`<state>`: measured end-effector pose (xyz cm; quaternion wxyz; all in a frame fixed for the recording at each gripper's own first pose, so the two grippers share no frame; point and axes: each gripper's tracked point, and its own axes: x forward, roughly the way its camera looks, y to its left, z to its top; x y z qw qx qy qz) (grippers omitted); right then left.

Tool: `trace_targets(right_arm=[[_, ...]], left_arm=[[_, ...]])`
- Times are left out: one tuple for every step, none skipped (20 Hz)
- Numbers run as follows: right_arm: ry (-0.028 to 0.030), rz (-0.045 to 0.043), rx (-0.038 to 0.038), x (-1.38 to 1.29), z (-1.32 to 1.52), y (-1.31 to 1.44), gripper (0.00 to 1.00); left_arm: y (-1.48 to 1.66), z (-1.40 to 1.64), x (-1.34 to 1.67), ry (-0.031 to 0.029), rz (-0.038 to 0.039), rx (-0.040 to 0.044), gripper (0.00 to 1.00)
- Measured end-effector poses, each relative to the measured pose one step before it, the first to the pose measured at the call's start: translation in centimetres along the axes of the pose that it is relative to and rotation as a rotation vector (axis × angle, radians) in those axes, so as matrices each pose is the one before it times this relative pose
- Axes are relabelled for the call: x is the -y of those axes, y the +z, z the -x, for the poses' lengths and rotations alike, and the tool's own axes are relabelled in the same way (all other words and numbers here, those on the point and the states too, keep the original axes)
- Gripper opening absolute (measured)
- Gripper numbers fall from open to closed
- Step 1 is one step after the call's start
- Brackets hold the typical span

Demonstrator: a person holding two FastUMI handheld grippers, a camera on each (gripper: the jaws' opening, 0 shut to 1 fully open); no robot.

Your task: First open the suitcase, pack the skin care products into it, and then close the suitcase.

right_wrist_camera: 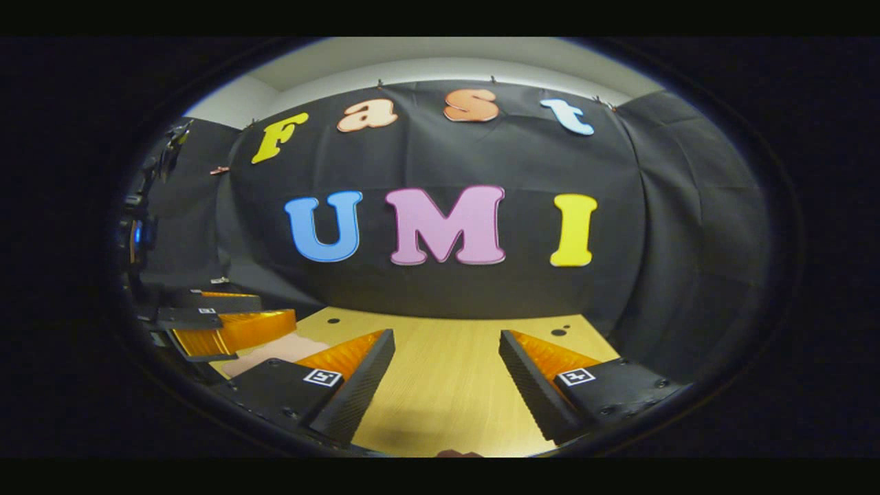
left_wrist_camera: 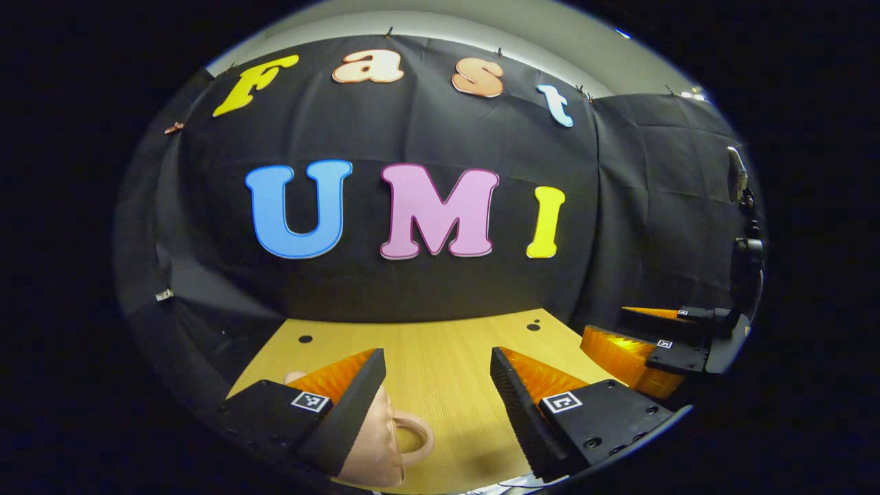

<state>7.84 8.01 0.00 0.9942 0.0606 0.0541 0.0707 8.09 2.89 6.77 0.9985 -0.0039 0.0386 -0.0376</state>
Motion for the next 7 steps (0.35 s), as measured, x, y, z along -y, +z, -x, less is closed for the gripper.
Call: trace_targets(right_arm=[[-0.00564, 0.00922, 0.02195, -0.208, 0.246, 0.907, 0.97], [-0.00722, 0.00436, 0.01895, -0.167, 0.139, 0.945, 0.97], [-0.00568, 0.00094, 0.0217, -0.158, 0.161, 0.978, 0.97], [-0.00272, 0.00164, 0.02363, -0.217, 0.098, 1.02, 0.97], [-0.00325, 0.00784, 0.02256, -0.138, 0.077, 0.801, 1.0], [-0.00338, 0.01664, 0.0214, 0.063, -0.031, 0.559, 0.98], [-0.00866, 0.0191, 0.01787, 0.29, -0.031, 0.455, 0.98]], left_arm=[[1.241, 0.243, -0.124, 0.01066, -0.02484, 0.04167, 0.96], [1.117, 0.179, -0.269, 0.01294, -0.0172, 0.03556, 0.96], [0.718, 0.236, -0.639, 0.02502, -0.00986, 0.03307, 0.96], [0.671, 0.116, -0.738, 0.03048, 0.00305, 0.02538, 0.96], [0.407, -0.051, -0.337, 0.02224, 0.00533, 0.01453, 0.96], [-0.069, 0.007, -0.165, 0.0088, 0.0092, -0.0047, 0.96], [-0.294, -0.011, 0.123, 0.00108, 0.00731, -0.00591, 0.96]])
